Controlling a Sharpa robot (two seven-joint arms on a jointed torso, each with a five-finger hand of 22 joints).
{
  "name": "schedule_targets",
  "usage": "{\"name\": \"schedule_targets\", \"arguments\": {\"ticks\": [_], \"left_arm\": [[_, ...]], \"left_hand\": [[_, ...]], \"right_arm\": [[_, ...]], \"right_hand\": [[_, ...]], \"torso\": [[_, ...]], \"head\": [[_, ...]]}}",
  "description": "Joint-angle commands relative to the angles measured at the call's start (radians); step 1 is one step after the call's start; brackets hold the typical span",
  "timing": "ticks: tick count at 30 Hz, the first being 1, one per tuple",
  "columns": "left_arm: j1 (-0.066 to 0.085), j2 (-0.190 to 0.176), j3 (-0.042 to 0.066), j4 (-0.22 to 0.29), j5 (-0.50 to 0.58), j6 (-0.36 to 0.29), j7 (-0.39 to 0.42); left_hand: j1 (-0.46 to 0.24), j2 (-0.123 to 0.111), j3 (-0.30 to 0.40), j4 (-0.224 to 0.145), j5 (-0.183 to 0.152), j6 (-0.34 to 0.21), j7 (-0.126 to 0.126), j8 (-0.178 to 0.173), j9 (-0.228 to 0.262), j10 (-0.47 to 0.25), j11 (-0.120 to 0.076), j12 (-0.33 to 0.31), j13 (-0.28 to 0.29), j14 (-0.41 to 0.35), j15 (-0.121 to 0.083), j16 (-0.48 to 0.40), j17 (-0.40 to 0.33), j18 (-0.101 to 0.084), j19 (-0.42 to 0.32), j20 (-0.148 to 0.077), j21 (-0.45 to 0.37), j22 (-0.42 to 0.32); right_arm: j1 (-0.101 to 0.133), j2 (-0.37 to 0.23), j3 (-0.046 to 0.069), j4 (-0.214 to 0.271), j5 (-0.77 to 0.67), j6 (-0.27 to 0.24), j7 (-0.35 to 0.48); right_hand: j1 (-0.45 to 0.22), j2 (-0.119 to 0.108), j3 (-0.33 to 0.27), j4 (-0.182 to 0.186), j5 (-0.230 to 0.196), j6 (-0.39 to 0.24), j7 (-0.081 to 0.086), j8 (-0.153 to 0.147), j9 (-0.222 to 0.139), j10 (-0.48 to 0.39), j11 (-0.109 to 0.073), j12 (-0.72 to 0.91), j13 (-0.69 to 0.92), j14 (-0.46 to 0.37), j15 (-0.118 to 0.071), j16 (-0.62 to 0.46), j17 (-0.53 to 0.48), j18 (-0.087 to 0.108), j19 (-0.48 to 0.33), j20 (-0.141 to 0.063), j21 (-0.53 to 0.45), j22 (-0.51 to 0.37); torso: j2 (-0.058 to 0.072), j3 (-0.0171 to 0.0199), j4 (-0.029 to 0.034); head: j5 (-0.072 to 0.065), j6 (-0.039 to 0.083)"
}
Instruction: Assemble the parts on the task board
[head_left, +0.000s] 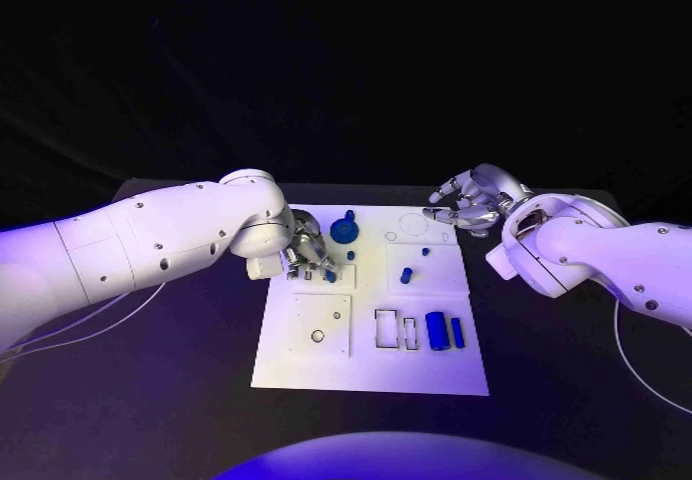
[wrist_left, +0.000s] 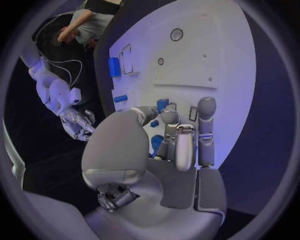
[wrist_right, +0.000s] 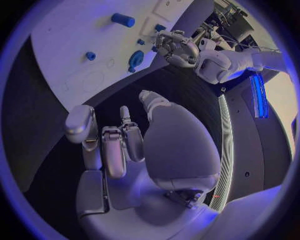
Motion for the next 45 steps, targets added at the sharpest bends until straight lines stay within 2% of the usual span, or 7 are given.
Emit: {"name": "schedule_targets", "arguments": {"ticks": [1, 7, 14, 29, 40, 45], "left_arm": [[-0.001, -0.005, 0.000, 0.010, 0.021, 0.015, 0.006], [-0.001, -0.017, 0.001, 0.027, 0.028, 0.014, 0.006], [-0.001, -0.035, 0.007, 0.048, 0.013, -0.023, 0.011], [-0.004, -0.058, 0.011, 0.085, -0.100, -0.095, 0.054], [-0.013, -0.055, 0.008, 0.094, -0.199, -0.087, 0.077], [-0.017, -0.056, 0.008, 0.095, -0.212, -0.070, 0.075]], "left_hand": [[-0.008, -0.008, 0.161, -0.143, 0.000, -0.002, 0.002, 0.013, 0.047, 0.008, 0.000, 0.004, 0.000, 0.061, -0.003, 0.007, 0.129, -0.010, 0.009, 0.001, 0.005, 0.008], [-0.027, -0.015, 0.199, -0.171, 0.008, 0.004, 0.001, 0.028, 0.055, 0.020, -0.002, 0.012, 0.008, 0.068, -0.004, 0.012, 0.148, -0.011, 0.015, 0.000, 0.017, 0.025], [-0.042, -0.022, 0.222, -0.193, 0.020, 0.013, -0.002, 0.036, 0.059, 0.038, -0.005, 0.025, 0.024, 0.077, -0.008, 0.017, 0.173, -0.016, 0.032, -0.003, 0.039, 0.053], [-0.055, -0.032, 0.246, -0.212, 0.022, 0.027, -0.006, 0.038, 0.059, 0.055, -0.010, 0.033, 0.035, 0.083, -0.012, 0.021, 0.190, -0.019, 0.047, -0.007, 0.058, 0.077], [-0.057, -0.033, 0.252, -0.215, 0.021, 0.030, -0.007, 0.037, 0.058, 0.058, -0.011, 0.033, 0.036, 0.083, -0.014, 0.021, 0.189, -0.019, 0.049, -0.008, 0.061, 0.081], [-0.058, -0.033, 0.254, -0.216, 0.019, 0.031, -0.007, 0.037, 0.058, 0.057, -0.011, 0.031, 0.033, 0.083, -0.014, 0.020, 0.188, -0.019, 0.050, -0.009, 0.062, 0.082]], "right_arm": [[-0.001, 0.000, 0.000, 0.000, -0.005, 0.014, -0.002], [-0.001, 0.000, 0.000, 0.000, -0.005, 0.012, -0.001], [-0.001, -0.001, 0.000, 0.000, -0.004, 0.010, 0.000], [-0.001, -0.004, 0.000, -0.002, -0.003, 0.004, 0.000], [-0.002, -0.004, 0.000, -0.004, -0.002, 0.002, 0.001], [-0.002, -0.004, 0.000, -0.004, 0.002, 0.001, 0.001]], "right_hand": [[-0.012, -0.001, 0.007, 0.001, 0.004, 0.007, 0.001, 0.006, 0.000, -0.006, 0.001, -0.004, 0.046, 0.087, 0.002, -0.006, 0.182, 0.015, -0.004, -0.001, -0.004, -0.001], [-0.015, 0.000, 0.008, 0.002, 0.005, 0.008, 0.001, 0.007, 0.000, -0.007, 0.001, -0.004, 0.046, 0.086, 0.002, -0.006, 0.182, 0.015, -0.004, -0.001, -0.004, -0.001], [-0.018, 0.000, 0.009, 0.002, 0.005, 0.008, 0.001, 0.007, 0.001, -0.006, 0.001, -0.004, 0.046, 0.086, 0.002, -0.006, 0.182, 0.015, -0.004, -0.001, -0.005, -0.001], [-0.023, 0.001, 0.010, 0.002, 0.005, 0.008, 0.000, 0.008, 0.001, -0.007, 0.001, -0.005, 0.045, 0.086, 0.002, -0.007, 0.181, 0.015, -0.004, -0.001, -0.006, -0.001], [-0.027, 0.001, 0.011, 0.002, 0.005, 0.008, 0.000, 0.008, 0.001, -0.008, 0.001, -0.006, 0.044, 0.086, 0.002, -0.007, 0.181, 0.015, -0.004, -0.001, -0.007, -0.002], [-0.027, 0.001, 0.011, 0.002, 0.005, 0.008, 0.000, 0.008, 0.001, -0.008, 0.001, -0.006, 0.044, 0.086, 0.002, -0.007, 0.181, 0.015, -0.004, -0.001, -0.007, -0.002]], "torso": [[0.000, -0.0002, 0.0021], [0.000, -0.0006, 0.0006], [-0.001, 0.0004, 0.0013], [-0.001, -0.0005, 0.0009], [0.001, -0.0019, 0.0006], [0.001, -0.0008, 0.0004]], "head": [[-0.001, -0.001], [0.002, -0.002], [0.003, -0.003], [0.005, -0.002], [0.009, -0.003], [0.010, -0.004]]}}
